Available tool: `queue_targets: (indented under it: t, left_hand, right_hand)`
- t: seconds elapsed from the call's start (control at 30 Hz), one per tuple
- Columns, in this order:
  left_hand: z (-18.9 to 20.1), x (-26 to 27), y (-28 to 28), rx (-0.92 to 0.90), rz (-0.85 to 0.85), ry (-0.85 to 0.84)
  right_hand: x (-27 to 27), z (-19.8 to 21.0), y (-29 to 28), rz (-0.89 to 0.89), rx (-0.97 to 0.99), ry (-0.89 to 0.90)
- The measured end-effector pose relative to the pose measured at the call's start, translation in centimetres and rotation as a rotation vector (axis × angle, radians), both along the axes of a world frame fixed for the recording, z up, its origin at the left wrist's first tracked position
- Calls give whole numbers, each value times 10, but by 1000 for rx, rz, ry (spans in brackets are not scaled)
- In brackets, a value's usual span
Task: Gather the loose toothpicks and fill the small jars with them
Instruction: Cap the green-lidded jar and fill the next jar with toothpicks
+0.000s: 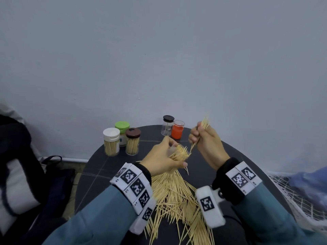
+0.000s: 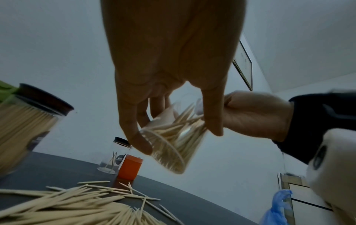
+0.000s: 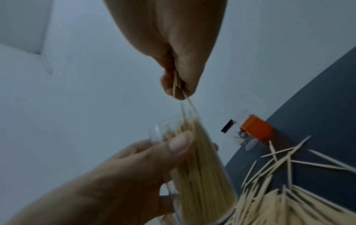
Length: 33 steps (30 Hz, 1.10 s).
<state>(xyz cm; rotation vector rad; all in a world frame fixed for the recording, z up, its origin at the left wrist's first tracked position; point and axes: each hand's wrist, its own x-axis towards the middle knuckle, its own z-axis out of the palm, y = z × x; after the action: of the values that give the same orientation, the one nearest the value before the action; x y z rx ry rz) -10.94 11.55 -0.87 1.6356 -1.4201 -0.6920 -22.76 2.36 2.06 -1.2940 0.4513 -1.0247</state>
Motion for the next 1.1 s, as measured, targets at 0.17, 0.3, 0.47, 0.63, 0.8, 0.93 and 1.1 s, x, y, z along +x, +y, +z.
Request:
queue_targets:
  t: [0.17, 0.3, 0.47, 0.63, 0.8, 0.93, 1.1]
  left_hand:
    - [3, 2, 3, -55, 29, 18]
    - [4, 3, 3, -94, 50, 28]
    - [-1, 5, 1, -65, 72, -8]
    - [-2, 6, -3, -76, 69, 6]
    - [2, 7, -4, -142, 96, 30]
    - [2, 6, -3, -156, 99, 31]
    - [-1, 6, -1, -131, 85, 25]
  right_hand:
    - [16, -1, 8, -8, -126, -28]
    - [18, -13, 12, 15, -118, -21]
    - [20, 9, 11, -8, 58, -267]
    - [26, 7, 10, 0, 34, -234]
    - [20, -13, 11, 5, -97, -45]
    - [13, -23, 14, 60, -126, 91]
    - [11, -31, 15, 136, -104, 224]
